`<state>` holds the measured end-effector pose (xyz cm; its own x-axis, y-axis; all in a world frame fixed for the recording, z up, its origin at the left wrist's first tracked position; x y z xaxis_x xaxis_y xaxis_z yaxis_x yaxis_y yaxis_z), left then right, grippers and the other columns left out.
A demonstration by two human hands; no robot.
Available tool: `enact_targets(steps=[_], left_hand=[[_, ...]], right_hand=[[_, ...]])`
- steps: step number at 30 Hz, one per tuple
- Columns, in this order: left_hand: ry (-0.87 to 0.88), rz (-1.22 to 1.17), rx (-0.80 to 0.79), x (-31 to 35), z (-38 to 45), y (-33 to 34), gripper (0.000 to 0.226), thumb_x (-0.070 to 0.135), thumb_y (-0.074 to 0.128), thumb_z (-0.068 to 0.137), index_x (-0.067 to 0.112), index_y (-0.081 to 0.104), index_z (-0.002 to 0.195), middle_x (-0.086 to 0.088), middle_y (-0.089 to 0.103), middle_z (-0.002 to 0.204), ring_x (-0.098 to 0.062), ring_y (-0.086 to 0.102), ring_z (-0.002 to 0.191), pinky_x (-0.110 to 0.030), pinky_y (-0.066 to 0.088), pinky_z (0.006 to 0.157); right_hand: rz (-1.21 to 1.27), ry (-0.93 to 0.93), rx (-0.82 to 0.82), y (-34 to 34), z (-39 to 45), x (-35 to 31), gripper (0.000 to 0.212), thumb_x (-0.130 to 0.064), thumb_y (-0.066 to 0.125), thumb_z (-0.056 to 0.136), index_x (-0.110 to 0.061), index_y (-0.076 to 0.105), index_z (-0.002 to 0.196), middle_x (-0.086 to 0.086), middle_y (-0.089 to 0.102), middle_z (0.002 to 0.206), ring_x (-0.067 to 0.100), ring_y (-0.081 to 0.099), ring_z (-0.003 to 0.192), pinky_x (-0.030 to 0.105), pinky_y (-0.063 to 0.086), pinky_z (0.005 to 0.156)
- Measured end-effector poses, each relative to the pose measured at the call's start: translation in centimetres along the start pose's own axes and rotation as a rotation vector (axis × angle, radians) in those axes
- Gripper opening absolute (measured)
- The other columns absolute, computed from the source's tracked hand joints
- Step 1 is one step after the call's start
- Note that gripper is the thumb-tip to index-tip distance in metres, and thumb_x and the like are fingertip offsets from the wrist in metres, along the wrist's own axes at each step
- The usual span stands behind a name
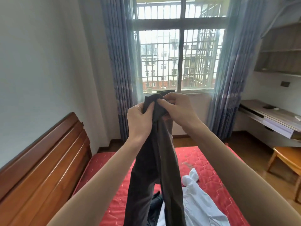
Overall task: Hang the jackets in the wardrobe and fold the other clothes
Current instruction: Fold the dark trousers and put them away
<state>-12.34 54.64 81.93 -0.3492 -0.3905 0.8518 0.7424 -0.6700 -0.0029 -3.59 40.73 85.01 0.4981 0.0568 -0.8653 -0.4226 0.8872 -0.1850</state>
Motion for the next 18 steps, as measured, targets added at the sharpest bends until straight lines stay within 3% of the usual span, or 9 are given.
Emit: enact_targets(steps=[3, 5, 7, 11, 14, 16, 18], left_hand=[[-0.079, -0.136, -0.081, -0.5, -0.5, 1.1, 0.035, 0.052, 0.060, 0.101, 0.025, 0.082, 0.098, 0.008, 0.081, 0.091, -0.012, 0.077, 0.089, -0.035, 0.064, 0.083], [-0.071, -0.180, -0.164, -0.6, -0.8, 1.7, 0.043, 0.065, 0.066, 0.092, 0.027, 0.080, 0.106, 0.009, 0.081, 0.099, -0.009, 0.076, 0.096, -0.027, 0.062, 0.087], [-0.021, -0.135, -0.212, -0.8, -1.0, 1.6, 0.039, 0.057, 0.076, 0.088, 0.027, 0.077, 0.114, 0.010, 0.080, 0.103, -0.009, 0.076, 0.100, -0.025, 0.062, 0.087], [-0.103, -0.201, -0.153, -2.5, -0.9, 0.3, 0.015, 0.031, 0.067, 0.102, 0.024, 0.078, 0.110, 0.004, 0.081, 0.100, -0.015, 0.077, 0.098, -0.031, 0.063, 0.084], [-0.188, -0.277, -0.118, -3.4, -0.9, -0.2, 0.013, 0.028, 0.067, 0.101, 0.023, 0.077, 0.108, 0.003, 0.081, 0.101, -0.017, 0.078, 0.097, -0.029, 0.064, 0.080], [-0.217, -0.320, -0.093, -3.6, -0.7, -0.6, 0.014, 0.026, 0.069, 0.100, 0.019, 0.077, 0.109, 0.001, 0.081, 0.105, -0.019, 0.078, 0.099, -0.034, 0.064, 0.085], [-0.237, -0.346, -0.066, -3.6, -0.6, -1.2, 0.018, 0.023, 0.072, 0.098, 0.014, 0.077, 0.113, -0.002, 0.080, 0.110, -0.021, 0.077, 0.104, -0.040, 0.062, 0.093]], right_hand=[[0.060, 0.019, 0.014, 0.2, 0.0, 0.2, 0.015, -0.020, 0.071, 0.098, -0.008, 0.076, 0.091, -0.006, 0.077, 0.073, 0.006, 0.076, 0.075, 0.024, 0.061, 0.057], [0.133, 0.066, -0.008, 0.5, 0.0, 0.7, 0.028, -0.023, 0.061, 0.105, -0.004, 0.077, 0.091, 0.001, 0.079, 0.076, 0.014, 0.078, 0.075, 0.027, 0.062, 0.061], [0.207, 0.143, -0.047, 0.8, 0.0, 1.4, 0.040, -0.026, 0.050, 0.110, -0.002, 0.076, 0.092, 0.010, 0.080, 0.080, 0.023, 0.079, 0.077, 0.028, 0.063, 0.064], [0.184, 0.152, -0.148, 1.6, -0.1, 1.9, 0.040, -0.026, 0.046, 0.111, -0.002, 0.076, 0.100, 0.011, 0.081, 0.085, 0.025, 0.080, 0.080, 0.026, 0.061, 0.063], [0.018, -0.031, -0.094, 0.7, -0.1, 1.2, 0.027, -0.025, 0.053, 0.106, -0.014, 0.077, 0.100, 0.000, 0.081, 0.084, 0.016, 0.079, 0.078, 0.027, 0.059, 0.068], [-0.205, -0.227, 0.071, -1.4, -0.5, 0.3, 0.017, -0.030, 0.062, 0.102, -0.023, 0.077, 0.100, -0.009, 0.079, 0.084, 0.006, 0.075, 0.079, 0.029, 0.059, 0.075], [-0.385, -0.360, 0.249, -3.5, -1.5, 0.1, 0.019, -0.038, 0.067, 0.097, -0.029, 0.074, 0.112, -0.015, 0.075, 0.102, 0.001, 0.067, 0.096, 0.031, 0.058, 0.087]])
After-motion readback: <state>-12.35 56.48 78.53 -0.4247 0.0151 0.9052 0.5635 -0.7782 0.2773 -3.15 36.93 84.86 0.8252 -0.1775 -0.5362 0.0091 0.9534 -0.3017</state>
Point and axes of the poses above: each hand's wrist, its own z-axis towards the middle knuckle, its own y-axis out of the palm, x = y × z, the point moved 10 cm from there along z, towards the middle knuckle
